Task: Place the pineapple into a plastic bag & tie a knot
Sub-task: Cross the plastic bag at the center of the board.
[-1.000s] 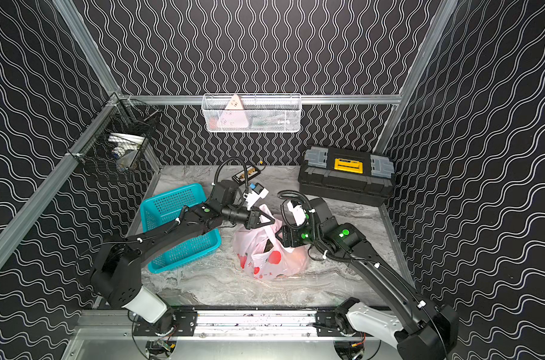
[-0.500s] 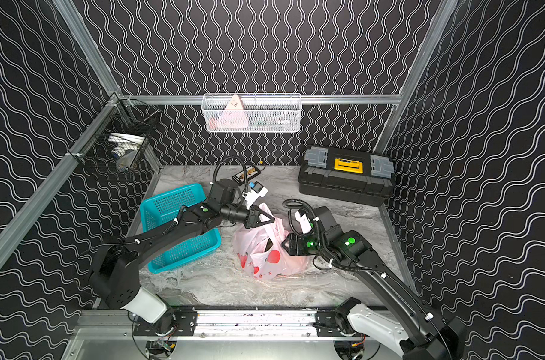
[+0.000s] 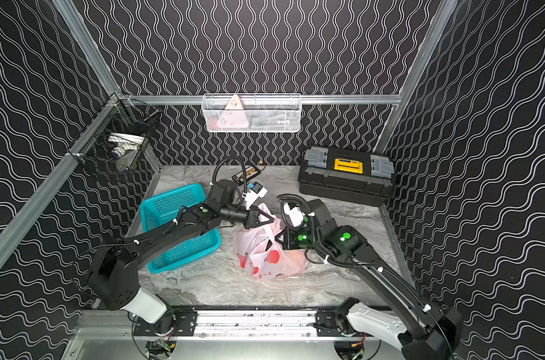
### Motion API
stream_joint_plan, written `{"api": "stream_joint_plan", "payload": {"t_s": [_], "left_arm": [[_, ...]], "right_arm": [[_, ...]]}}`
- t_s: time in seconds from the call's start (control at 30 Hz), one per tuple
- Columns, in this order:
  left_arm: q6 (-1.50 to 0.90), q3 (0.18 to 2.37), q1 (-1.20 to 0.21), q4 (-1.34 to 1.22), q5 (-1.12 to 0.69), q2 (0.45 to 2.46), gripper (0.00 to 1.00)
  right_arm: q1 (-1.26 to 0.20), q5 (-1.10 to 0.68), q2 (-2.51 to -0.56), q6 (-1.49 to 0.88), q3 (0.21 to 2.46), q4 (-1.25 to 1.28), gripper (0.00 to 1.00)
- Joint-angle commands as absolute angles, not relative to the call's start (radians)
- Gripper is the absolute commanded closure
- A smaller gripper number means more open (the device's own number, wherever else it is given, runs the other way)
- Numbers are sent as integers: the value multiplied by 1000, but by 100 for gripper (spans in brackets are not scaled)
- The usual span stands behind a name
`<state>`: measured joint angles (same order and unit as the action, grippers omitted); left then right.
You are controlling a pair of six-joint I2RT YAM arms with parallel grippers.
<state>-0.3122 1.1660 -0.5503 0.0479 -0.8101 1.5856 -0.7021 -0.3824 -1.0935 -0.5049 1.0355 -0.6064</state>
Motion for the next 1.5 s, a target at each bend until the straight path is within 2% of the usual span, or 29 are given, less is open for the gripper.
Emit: {"api": "stream_joint_plan", "payload": {"t_s": [0.0,0.2,0.3,0.43,0.57,0.63,0.7,0.8,0.9,1.1,1.2,1.23,1.27,1.33,1.47], "left_arm": [[-321,1174,-550,46,-795,1593,100],[-334,1176,-551,53,-800,1584,100],[-336,1173,-554,72,-801,1573,100],[-323,1170,-568,132,-787,1560,100],[-305,1156,-574,190,-759,1541,70],[-297,1148,-574,206,-748,1534,61],[-287,1148,-576,225,-745,1540,56],[-275,1151,-582,245,-738,1562,55],[-265,1160,-587,267,-738,1589,58],[-278,1162,-590,244,-800,1616,74],[-279,1163,-590,235,-824,1614,87],[-278,1165,-590,236,-828,1614,95],[-277,1167,-591,236,-829,1615,100],[-276,1164,-590,229,-822,1610,100],[-267,1180,-588,218,-817,1610,100]], "right_arm": [[-766,-419,-1161,-548,1054,-476,97],[-785,-380,-1312,-545,1016,-401,100],[-772,-329,-1337,-528,1004,-385,100],[-713,-364,-1324,-537,964,-302,100],[-682,-433,-1318,-545,953,-251,100],[-681,-461,-1317,-547,950,-236,100],[-681,-489,-1313,-550,944,-218,100],[-683,-542,-1311,-562,928,-178,100],[-682,-586,-1291,-576,898,-126,100],[-682,-605,-1265,-575,876,-107,100],[-681,-597,-1278,-568,881,-120,100],[-681,-597,-1282,-567,881,-118,100],[-681,-598,-1286,-567,881,-118,94],[-680,-607,-1289,-561,883,-122,83],[-668,-622,-1250,-497,928,-235,53]]}}
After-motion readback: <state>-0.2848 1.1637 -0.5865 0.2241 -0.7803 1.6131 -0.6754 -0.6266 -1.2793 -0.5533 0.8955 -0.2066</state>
